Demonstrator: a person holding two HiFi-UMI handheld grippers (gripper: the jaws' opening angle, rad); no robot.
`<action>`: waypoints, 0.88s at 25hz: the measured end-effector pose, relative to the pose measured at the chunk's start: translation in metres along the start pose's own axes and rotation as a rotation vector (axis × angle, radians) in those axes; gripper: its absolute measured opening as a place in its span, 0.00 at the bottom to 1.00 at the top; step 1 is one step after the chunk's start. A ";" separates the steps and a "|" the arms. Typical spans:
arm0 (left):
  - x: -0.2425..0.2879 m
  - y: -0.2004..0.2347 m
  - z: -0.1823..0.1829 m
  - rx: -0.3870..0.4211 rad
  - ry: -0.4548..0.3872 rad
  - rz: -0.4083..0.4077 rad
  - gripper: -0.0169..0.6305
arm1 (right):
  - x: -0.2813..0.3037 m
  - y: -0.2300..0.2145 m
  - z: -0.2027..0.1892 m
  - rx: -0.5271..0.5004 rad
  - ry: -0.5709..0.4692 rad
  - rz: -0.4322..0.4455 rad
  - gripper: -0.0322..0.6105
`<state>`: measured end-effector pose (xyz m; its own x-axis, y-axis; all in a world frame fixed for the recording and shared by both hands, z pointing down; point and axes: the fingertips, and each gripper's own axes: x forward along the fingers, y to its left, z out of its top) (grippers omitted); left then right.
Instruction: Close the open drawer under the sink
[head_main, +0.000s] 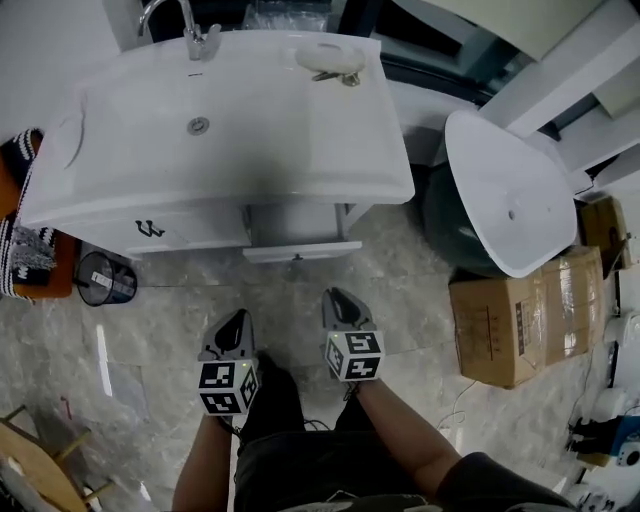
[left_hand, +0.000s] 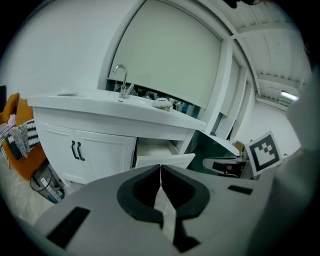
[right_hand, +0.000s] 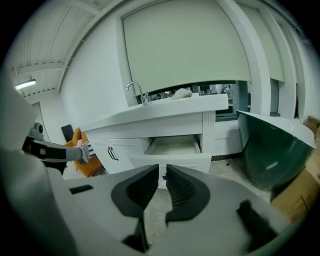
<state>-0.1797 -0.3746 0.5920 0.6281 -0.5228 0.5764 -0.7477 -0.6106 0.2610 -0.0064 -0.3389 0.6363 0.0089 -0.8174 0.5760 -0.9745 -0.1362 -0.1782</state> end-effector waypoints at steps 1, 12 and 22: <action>0.006 0.005 -0.002 0.002 0.007 -0.015 0.05 | 0.009 0.002 -0.004 0.004 0.006 -0.019 0.10; 0.060 0.057 -0.051 -0.024 0.069 -0.057 0.05 | 0.094 0.004 -0.055 0.059 0.054 -0.142 0.31; 0.098 0.074 -0.083 -0.077 0.076 0.000 0.05 | 0.167 -0.018 -0.092 0.048 0.085 -0.152 0.30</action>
<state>-0.1912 -0.4212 0.7318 0.6123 -0.4742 0.6327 -0.7637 -0.5616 0.3183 -0.0084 -0.4215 0.8094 0.1344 -0.7356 0.6639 -0.9515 -0.2830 -0.1210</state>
